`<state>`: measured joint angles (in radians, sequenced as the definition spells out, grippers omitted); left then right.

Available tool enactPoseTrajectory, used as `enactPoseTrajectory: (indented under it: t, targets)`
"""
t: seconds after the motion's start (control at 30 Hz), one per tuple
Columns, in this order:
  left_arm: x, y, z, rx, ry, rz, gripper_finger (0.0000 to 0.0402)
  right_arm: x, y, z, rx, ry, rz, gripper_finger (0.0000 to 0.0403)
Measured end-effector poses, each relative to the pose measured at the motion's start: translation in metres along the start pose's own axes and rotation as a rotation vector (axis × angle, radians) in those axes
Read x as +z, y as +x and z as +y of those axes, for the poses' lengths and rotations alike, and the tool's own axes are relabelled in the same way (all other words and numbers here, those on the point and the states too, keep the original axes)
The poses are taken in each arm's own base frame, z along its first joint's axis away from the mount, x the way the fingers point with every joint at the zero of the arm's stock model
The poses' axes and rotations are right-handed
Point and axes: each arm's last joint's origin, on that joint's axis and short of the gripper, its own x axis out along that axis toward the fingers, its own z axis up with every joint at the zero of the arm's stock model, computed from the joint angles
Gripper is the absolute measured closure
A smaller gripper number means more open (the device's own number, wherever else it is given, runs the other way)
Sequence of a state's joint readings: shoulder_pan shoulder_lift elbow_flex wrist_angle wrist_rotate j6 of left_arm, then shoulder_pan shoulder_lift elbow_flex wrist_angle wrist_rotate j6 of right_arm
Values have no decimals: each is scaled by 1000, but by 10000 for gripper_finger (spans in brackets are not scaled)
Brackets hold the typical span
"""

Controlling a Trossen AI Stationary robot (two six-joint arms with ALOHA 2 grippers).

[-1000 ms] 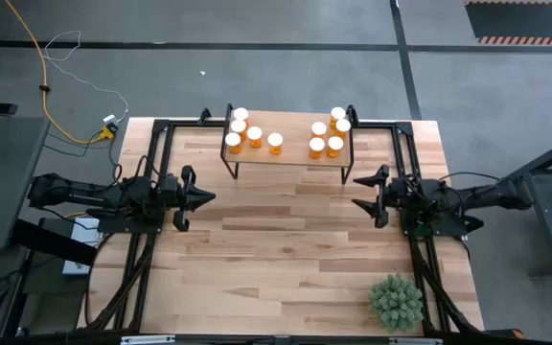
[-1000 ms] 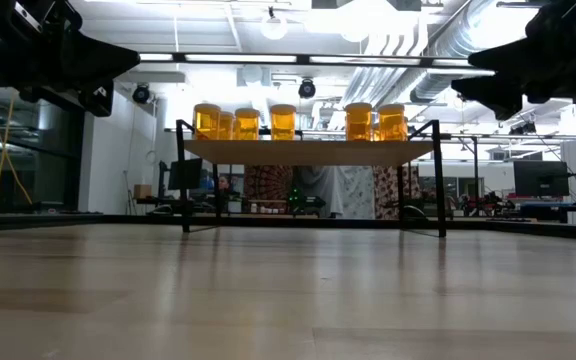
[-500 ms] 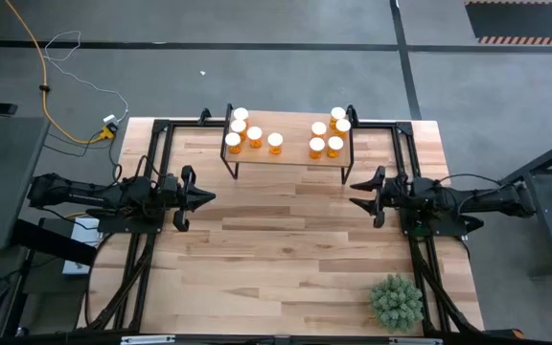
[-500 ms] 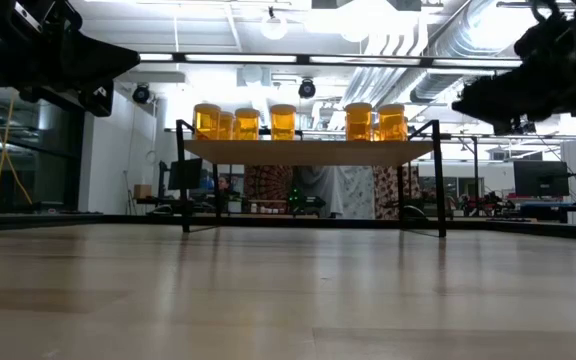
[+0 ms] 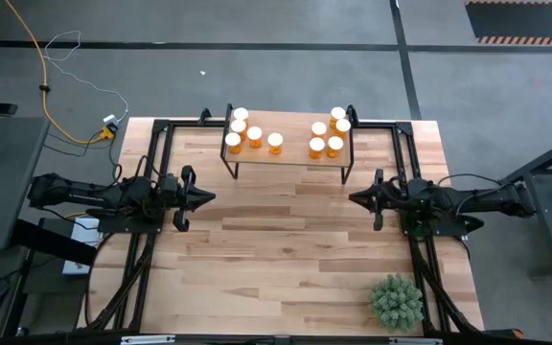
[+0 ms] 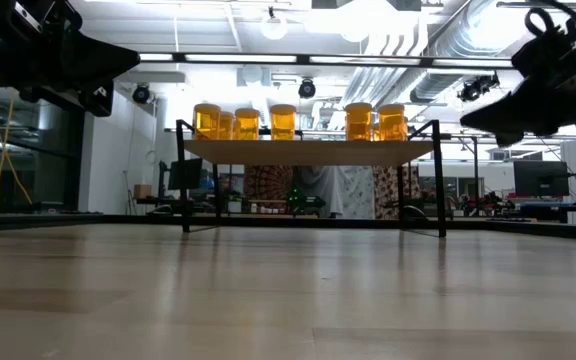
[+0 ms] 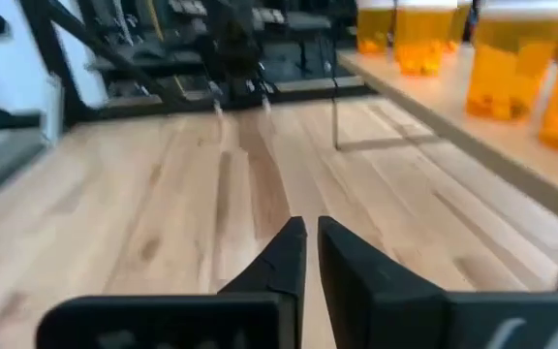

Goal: Pick and place medicine bottles onto shelf by color
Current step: Return to Home Position

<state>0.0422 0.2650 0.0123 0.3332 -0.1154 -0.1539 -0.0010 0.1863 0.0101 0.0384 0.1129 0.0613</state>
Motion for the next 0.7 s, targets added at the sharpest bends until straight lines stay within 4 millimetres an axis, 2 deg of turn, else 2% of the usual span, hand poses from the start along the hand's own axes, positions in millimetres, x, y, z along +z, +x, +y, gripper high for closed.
enactPoseTrajectory:
  t: [0.33, 0.7]
  targets:
    - [0, 0, 0, 0, 0, 0, 398, -1, 1, 0, -11, 38, 18, 375]
    - [5, -7, 0, -12, -7, -53, 398, -1, 1, 0, -14, 202, 19, 375]
